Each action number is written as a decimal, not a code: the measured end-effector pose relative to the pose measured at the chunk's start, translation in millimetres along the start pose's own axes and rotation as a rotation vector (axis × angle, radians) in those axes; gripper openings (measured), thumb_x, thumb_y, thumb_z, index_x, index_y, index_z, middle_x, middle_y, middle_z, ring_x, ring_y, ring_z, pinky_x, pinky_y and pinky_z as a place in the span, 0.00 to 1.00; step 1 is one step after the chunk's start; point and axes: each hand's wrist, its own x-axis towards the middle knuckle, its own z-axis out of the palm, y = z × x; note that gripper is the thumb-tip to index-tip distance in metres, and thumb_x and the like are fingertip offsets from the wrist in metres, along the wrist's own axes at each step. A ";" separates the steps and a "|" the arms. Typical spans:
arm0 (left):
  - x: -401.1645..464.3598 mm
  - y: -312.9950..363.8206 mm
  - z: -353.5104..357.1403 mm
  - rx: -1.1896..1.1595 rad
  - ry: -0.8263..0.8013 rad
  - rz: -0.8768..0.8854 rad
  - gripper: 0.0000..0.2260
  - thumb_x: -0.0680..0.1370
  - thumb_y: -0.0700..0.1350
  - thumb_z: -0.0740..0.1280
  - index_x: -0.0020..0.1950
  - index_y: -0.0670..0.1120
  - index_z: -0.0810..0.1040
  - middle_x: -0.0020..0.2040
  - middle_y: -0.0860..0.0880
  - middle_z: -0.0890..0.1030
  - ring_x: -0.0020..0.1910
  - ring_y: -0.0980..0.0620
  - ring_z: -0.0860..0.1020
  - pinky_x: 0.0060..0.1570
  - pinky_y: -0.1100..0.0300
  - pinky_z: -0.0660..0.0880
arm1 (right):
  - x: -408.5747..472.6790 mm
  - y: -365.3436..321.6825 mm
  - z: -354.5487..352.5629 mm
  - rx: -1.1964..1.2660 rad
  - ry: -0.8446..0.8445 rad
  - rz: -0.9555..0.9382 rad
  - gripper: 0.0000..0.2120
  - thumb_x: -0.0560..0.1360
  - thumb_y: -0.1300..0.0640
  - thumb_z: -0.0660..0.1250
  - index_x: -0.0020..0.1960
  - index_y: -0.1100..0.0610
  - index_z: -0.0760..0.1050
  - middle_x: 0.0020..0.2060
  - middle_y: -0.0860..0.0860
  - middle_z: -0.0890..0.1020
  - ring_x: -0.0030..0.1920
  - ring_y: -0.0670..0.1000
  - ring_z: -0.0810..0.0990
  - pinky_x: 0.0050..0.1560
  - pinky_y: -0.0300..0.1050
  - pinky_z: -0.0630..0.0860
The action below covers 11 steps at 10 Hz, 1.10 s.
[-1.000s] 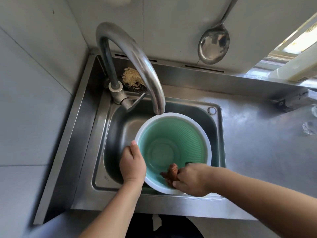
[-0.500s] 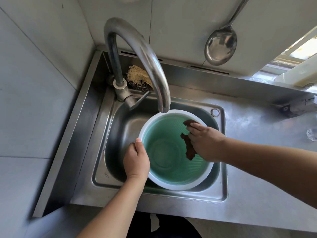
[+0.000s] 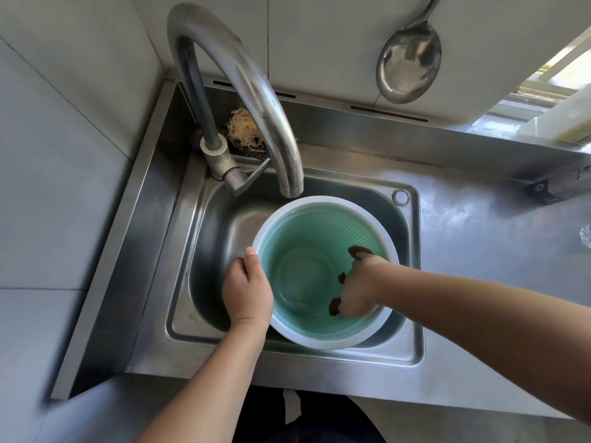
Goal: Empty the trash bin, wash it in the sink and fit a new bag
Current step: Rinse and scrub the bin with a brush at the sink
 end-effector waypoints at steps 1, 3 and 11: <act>0.1 -2.9 -1.1 0.022 0.001 0.022 0.22 0.82 0.58 0.56 0.38 0.43 0.74 0.33 0.50 0.78 0.35 0.52 0.76 0.35 0.54 0.68 | 12.5 -21.9 -0.9 0.579 -0.135 -0.114 0.28 0.81 0.40 0.51 0.69 0.57 0.74 0.62 0.55 0.79 0.64 0.59 0.76 0.61 0.53 0.68; 0.8 -5.1 -2.7 0.024 -0.002 0.056 0.21 0.82 0.57 0.56 0.39 0.45 0.74 0.34 0.50 0.78 0.36 0.52 0.76 0.38 0.53 0.70 | 46.0 -56.1 -4.1 1.036 -0.042 -0.091 0.29 0.74 0.38 0.53 0.63 0.55 0.77 0.64 0.55 0.77 0.62 0.57 0.74 0.66 0.50 0.64; 4.2 -1.0 -1.4 -0.047 -0.107 -0.007 0.17 0.77 0.63 0.57 0.41 0.54 0.78 0.40 0.50 0.83 0.46 0.43 0.80 0.53 0.43 0.76 | 119.6 -27.3 -74.5 3.468 0.488 0.290 0.12 0.81 0.56 0.50 0.41 0.47 0.65 0.39 0.45 0.73 0.34 0.45 0.73 0.40 0.43 0.75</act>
